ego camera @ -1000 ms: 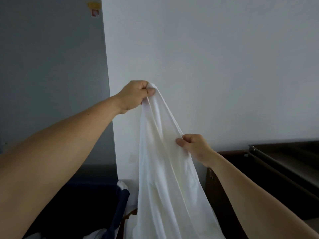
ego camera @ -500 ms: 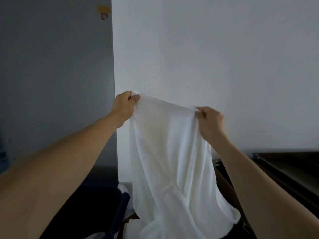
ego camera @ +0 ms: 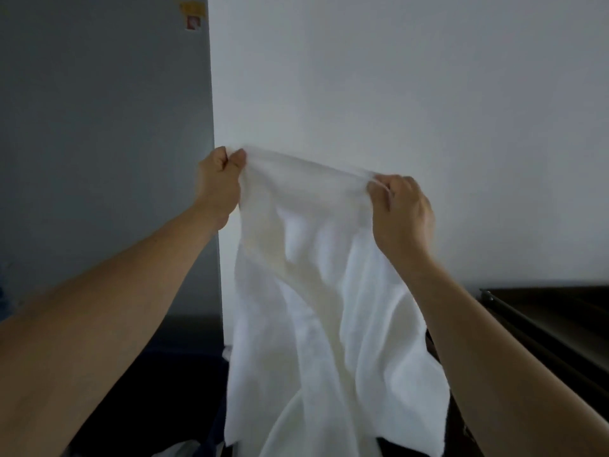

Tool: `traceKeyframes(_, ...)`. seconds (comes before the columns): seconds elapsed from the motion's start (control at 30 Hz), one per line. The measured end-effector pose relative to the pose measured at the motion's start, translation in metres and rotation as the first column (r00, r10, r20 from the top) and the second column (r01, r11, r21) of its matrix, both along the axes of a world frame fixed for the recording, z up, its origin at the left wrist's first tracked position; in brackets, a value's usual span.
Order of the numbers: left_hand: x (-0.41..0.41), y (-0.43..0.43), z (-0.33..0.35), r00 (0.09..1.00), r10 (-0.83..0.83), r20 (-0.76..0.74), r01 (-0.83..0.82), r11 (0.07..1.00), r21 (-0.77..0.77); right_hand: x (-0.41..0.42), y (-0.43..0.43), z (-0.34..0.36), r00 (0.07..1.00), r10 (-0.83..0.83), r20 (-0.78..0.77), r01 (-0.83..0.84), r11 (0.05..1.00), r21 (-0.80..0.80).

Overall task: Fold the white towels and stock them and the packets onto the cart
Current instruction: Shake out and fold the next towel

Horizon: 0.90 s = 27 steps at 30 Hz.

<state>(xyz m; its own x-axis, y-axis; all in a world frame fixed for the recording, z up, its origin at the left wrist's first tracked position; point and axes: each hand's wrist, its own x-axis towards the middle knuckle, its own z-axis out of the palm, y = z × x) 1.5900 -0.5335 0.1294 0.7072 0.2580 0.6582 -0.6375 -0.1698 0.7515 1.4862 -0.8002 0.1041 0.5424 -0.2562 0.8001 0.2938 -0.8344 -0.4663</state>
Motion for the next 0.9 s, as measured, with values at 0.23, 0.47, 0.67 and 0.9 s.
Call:
traceKeyframes(0.23, 0.003, 0.008, -0.04, 0.982, 0.102, -0.162, -0.076, 0.985, 0.158, 0.011, -0.02, -0.047, 0.962, -0.06, -0.265, 0.031, 0.993, -0.113)
traceKeyframes(0.47, 0.007, 0.004, -0.041, 0.962, 0.218, -0.164, -0.198, 0.972, 0.129, 0.017, -0.031, -0.07, 0.827, -0.159, -0.54, 0.01, 0.963, -0.268)
traceKeyframes(0.67, 0.003, 0.005, -0.043, 0.965, 0.168, -0.199, -0.161, 0.986, 0.051, 0.014, -0.039, -0.097, 0.832, 0.093, -0.547, -0.094, 0.995, 0.026)
traceKeyframes(0.9, -0.003, -0.001, -0.028, 0.971, 0.095, -0.221, -0.082, 0.994, 0.066, 0.004, -0.048, -0.144, 0.667, 0.127, -0.734, -0.139, 0.989, 0.045)
